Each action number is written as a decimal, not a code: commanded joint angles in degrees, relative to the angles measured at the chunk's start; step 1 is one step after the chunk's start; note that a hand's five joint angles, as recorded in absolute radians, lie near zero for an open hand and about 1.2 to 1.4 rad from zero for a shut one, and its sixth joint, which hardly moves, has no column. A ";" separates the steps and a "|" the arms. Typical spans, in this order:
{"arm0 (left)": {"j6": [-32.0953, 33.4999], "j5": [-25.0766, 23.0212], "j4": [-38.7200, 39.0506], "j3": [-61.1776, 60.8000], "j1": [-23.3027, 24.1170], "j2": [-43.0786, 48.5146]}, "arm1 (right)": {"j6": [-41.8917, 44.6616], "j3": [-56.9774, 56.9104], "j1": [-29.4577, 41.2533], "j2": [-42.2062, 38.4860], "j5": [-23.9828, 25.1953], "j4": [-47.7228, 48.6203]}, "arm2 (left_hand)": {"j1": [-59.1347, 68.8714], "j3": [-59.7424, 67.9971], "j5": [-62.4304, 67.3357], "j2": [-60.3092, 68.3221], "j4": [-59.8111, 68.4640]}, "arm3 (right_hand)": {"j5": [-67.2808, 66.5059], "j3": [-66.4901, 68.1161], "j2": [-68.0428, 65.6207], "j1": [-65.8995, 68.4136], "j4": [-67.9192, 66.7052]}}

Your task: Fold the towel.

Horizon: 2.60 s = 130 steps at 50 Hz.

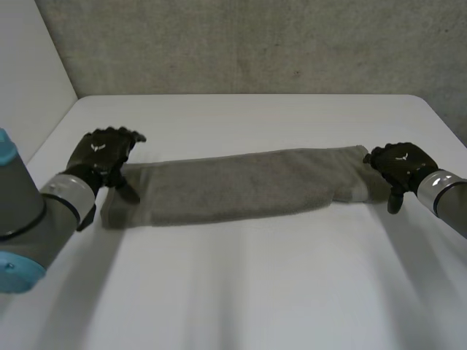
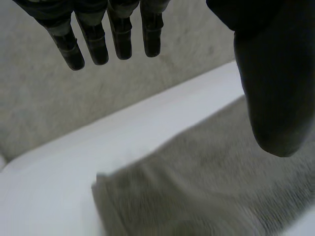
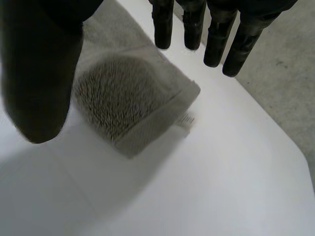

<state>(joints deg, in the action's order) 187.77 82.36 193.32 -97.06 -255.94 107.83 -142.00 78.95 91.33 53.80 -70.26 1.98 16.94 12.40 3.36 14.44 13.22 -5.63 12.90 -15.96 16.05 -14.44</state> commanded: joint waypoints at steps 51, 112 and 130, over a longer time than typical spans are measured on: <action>0.23 7.11 0.39 -3.22 2.90 -0.17 | 11.83 -14.95 36.89 -7.02 -3.82 13.04 | -5.71 -2.40 -2.13 -3.22 -3.22 | -64.37 -2.90 -64.04 63.95 4.44; 0.40 8.60 1.89 11.89 19.25 14.34 | -13.65 16.41 8.96 3.33 1.97 11.29 | -5.38 -2.40 -1.80 -2.88 -3.22 | -41.22 -2.90 -40.89 40.80 4.44; 0.23 8.51 2.06 3.11 10.90 3.79 | -11.46 -0.78 16.31 6.41 6.09 3.57 | -5.71 -2.40 -2.13 -3.22 -3.22 | -64.37 -2.90 -64.04 63.95 4.44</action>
<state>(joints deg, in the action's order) 187.99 90.93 195.38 -92.23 -242.70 113.87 -153.75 87.30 101.50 59.55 -67.14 10.09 16.94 12.40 3.35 14.44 13.22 -64.32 12.90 -69.88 71.96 -14.44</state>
